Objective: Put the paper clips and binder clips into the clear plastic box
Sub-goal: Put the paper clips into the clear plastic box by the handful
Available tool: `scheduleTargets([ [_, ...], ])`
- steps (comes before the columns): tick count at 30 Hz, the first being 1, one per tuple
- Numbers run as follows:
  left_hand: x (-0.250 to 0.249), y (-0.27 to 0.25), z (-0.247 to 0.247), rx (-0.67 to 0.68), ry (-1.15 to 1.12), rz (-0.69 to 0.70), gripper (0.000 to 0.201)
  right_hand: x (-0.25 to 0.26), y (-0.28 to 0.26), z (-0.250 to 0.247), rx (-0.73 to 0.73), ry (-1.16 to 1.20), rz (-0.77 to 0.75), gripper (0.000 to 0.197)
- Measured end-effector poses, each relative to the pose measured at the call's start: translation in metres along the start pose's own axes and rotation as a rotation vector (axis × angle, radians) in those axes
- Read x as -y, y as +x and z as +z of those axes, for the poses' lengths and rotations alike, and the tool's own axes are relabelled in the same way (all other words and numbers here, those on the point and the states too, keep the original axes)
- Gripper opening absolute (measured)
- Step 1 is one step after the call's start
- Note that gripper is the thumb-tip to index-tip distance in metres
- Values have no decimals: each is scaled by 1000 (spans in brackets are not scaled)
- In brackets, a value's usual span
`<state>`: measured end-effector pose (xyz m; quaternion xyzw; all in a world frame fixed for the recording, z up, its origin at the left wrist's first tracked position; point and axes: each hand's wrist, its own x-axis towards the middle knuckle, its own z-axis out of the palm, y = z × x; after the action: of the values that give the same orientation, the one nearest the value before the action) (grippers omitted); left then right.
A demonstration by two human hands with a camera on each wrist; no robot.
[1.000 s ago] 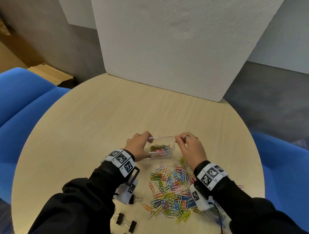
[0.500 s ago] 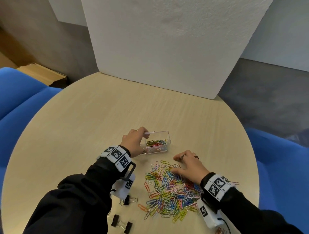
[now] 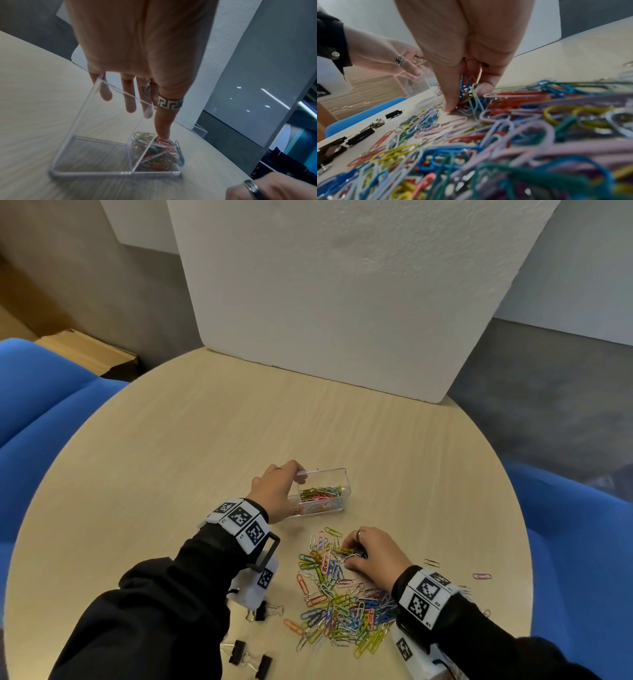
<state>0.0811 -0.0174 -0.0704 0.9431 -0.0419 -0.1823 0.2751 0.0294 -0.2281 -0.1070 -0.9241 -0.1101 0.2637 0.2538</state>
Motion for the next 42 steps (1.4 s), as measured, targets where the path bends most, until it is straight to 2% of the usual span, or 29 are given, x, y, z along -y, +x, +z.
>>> scheduleTargets([
  [7,0,-1,0,-3,-2,10,50,3,-2,-8,-44,48,27,26],
  [13,0,-1,0,-6,-1,2,50,27,0,-43,-223,62,-111,20],
  [18,-2,-1,-1,-6,1,1,50,55,23,-70,-384,29,-223,20],
  [20,-2,-1,-1,-7,7,-2,50,63,35,-71,-393,9,-236,21],
  [26,-3,-1,-1,-10,11,-10,50,62,48,-54,-268,-63,-246,28],
  [29,-3,-2,-1,-17,15,-4,50,54,44,-51,-316,16,-270,26],
  [34,-2,-1,-1,-14,15,-4,50,41,38,-51,-493,137,-364,16],
  [36,-2,-1,0,-14,13,-3,50,35,35,-51,-496,82,-384,17],
  [40,-2,-1,-1,-13,8,-1,51,25,33,-43,-476,-175,-434,22],
  [42,-2,-2,-1,-14,8,1,52,25,29,-40,-502,-178,-429,19],
])
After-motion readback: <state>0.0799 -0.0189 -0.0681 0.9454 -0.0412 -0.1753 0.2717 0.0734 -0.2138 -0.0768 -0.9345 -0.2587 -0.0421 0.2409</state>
